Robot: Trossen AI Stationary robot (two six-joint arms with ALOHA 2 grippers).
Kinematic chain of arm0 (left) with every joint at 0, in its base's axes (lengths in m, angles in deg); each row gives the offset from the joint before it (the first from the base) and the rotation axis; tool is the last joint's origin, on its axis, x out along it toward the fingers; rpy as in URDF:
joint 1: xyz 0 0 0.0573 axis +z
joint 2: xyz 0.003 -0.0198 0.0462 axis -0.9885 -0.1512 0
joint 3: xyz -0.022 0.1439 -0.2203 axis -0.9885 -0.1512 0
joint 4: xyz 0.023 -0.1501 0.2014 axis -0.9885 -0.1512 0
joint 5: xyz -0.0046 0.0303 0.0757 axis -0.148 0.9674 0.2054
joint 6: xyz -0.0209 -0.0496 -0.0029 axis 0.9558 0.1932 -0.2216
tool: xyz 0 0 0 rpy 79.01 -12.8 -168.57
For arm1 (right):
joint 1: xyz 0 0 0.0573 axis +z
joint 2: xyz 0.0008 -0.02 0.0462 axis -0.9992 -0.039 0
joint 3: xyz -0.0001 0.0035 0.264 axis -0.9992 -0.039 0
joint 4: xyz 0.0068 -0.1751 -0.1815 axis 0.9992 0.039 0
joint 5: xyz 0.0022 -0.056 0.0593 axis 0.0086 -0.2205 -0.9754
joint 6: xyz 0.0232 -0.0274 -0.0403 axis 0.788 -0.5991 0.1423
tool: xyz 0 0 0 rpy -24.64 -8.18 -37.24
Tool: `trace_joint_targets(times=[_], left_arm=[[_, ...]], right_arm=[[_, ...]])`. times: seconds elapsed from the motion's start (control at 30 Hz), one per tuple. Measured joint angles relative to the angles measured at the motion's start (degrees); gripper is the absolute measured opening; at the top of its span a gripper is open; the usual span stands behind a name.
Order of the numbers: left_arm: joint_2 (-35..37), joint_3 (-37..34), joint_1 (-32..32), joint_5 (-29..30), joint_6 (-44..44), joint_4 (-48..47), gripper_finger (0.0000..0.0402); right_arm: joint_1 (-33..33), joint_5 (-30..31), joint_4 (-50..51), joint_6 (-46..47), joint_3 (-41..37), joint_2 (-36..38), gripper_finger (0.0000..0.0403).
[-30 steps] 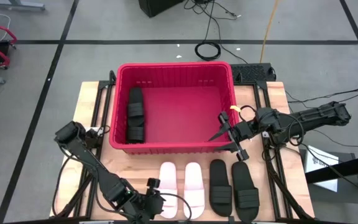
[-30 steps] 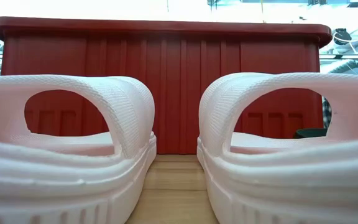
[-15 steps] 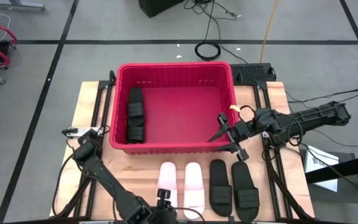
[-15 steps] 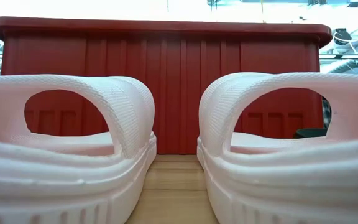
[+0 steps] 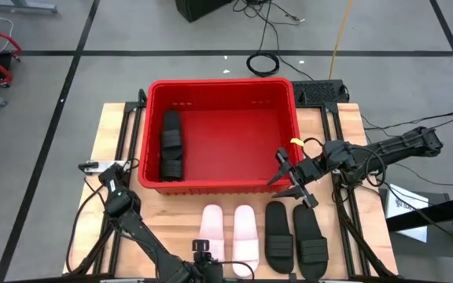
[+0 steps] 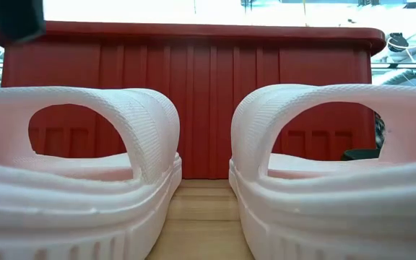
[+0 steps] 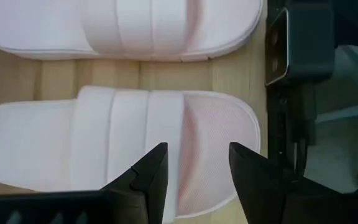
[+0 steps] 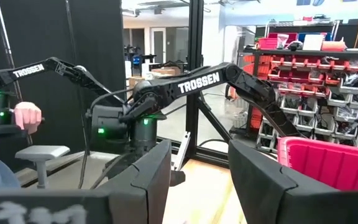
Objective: Pick and place slides into bin
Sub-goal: Put the white slipper into the red bin
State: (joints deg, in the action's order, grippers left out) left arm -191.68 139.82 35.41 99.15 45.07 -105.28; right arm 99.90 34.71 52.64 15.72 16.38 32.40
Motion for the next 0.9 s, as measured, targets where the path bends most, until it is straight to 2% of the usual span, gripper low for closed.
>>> trace_joint_targets(times=[0.27,0.9], left_arm=[[-1.24,-0.02,0.01,-0.7,-0.52,-0.99,0.0163],[-4.49,-0.04,0.53,3.14,-1.27,-4.57,0.0163]], right_arm=[[-0.02,0.15,0.12,0.34,0.0,0.0,0.0153],[-0.02,0.24,2.62,1.7,-0.04,0.0,0.0153]])
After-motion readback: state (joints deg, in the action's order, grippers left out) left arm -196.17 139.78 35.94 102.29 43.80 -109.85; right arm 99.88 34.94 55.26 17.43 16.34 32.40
